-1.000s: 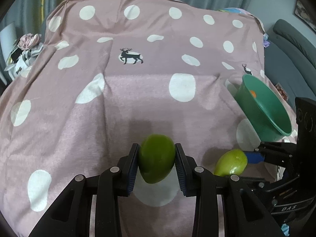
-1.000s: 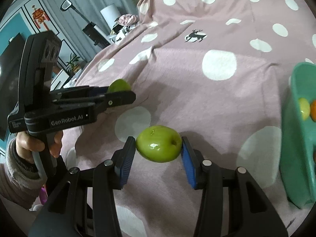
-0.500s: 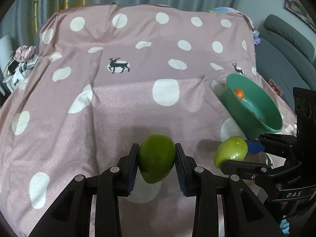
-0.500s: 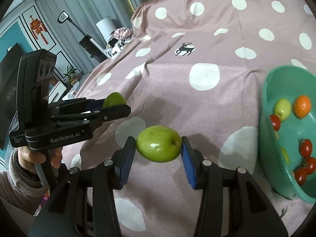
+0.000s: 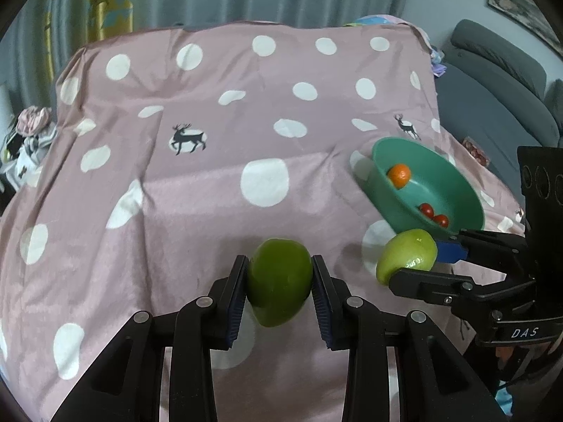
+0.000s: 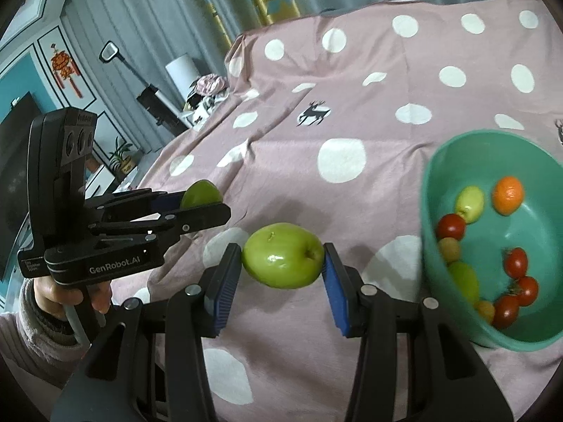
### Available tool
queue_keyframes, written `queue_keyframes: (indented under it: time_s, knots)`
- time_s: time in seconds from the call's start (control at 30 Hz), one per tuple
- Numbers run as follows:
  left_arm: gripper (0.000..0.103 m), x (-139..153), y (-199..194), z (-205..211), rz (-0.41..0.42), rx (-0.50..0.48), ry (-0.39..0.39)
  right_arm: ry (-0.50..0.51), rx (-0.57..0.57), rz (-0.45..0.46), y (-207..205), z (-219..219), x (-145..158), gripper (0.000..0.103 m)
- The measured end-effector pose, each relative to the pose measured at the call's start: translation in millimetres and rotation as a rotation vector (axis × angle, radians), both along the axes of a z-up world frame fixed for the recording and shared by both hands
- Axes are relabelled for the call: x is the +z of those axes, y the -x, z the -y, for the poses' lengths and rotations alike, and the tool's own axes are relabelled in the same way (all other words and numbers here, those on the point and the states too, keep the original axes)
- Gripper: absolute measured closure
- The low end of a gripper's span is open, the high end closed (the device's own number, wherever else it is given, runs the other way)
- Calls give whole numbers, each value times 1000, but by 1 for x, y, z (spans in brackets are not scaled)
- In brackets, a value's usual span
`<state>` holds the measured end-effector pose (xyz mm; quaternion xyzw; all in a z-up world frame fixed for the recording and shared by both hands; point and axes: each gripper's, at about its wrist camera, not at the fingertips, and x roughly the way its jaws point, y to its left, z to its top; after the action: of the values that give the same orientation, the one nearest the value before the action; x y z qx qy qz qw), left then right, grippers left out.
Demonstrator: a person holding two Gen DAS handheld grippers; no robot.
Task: Organize fruits
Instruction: 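Carry the green fruits with both grippers over the teal bowl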
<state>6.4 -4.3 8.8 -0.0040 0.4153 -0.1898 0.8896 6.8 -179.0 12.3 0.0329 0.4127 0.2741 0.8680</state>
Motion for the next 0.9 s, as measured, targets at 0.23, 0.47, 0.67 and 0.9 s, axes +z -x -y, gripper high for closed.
queue_keyframes:
  time_s: [0.23, 0.47, 0.67, 0.9]
  knots:
    - [67, 9, -4, 21, 22, -37, -5, -13, -62, 33, 3, 24, 9, 56]
    - [67, 17, -9, 47, 43, -89, -11, -23, -132, 60, 5, 50, 17, 56]
    - [67, 21, -20, 73, 52, -140, -10, -32, -186, 76, 4, 72, 20, 56]
    - [67, 26, -29, 109, 73, -212, -30, -29, -253, 94, 6, 98, 22, 56]
